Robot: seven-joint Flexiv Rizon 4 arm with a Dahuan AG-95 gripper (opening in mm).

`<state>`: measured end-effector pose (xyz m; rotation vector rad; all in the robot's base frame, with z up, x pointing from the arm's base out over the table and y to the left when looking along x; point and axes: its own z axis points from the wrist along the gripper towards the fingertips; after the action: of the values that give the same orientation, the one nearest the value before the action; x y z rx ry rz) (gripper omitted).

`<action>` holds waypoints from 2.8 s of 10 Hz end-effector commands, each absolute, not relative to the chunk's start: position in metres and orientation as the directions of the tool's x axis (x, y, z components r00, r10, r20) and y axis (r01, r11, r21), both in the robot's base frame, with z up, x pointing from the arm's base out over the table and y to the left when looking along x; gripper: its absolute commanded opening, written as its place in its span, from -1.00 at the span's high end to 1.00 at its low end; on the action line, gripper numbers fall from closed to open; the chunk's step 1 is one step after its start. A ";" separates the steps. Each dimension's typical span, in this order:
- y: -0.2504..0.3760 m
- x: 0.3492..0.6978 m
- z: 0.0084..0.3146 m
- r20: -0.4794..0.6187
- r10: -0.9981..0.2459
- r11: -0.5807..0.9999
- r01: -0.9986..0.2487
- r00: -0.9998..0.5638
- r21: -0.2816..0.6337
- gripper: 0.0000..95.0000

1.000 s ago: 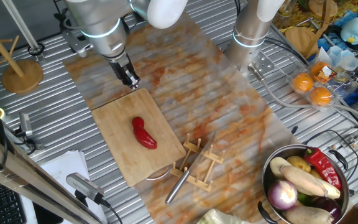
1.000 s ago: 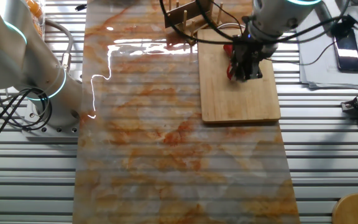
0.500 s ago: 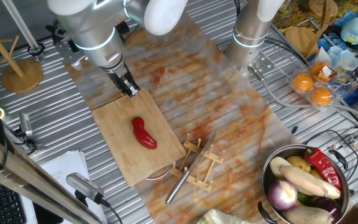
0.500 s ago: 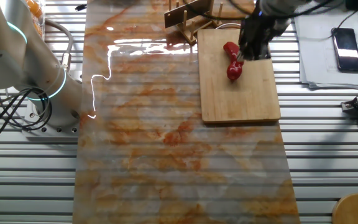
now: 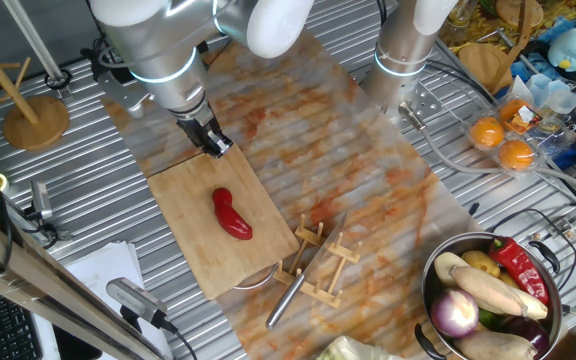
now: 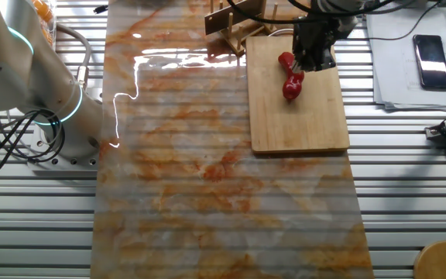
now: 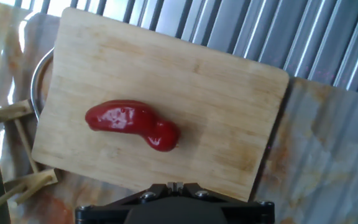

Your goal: Chop the chili peppers

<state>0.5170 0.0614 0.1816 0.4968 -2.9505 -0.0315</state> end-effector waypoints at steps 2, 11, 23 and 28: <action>0.061 0.516 0.182 0.134 -0.292 0.956 -0.290 -0.947 0.037 1.00; 0.115 0.506 0.197 0.114 -0.398 0.917 -0.390 -0.910 0.082 1.00; 0.216 0.475 0.198 0.086 -0.437 0.899 -0.431 -0.895 0.082 1.00; 0.275 0.456 0.191 0.077 -0.395 0.917 -0.388 -0.915 0.096 0.60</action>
<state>0.4580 0.2649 0.1933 0.6673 -2.9770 -0.0973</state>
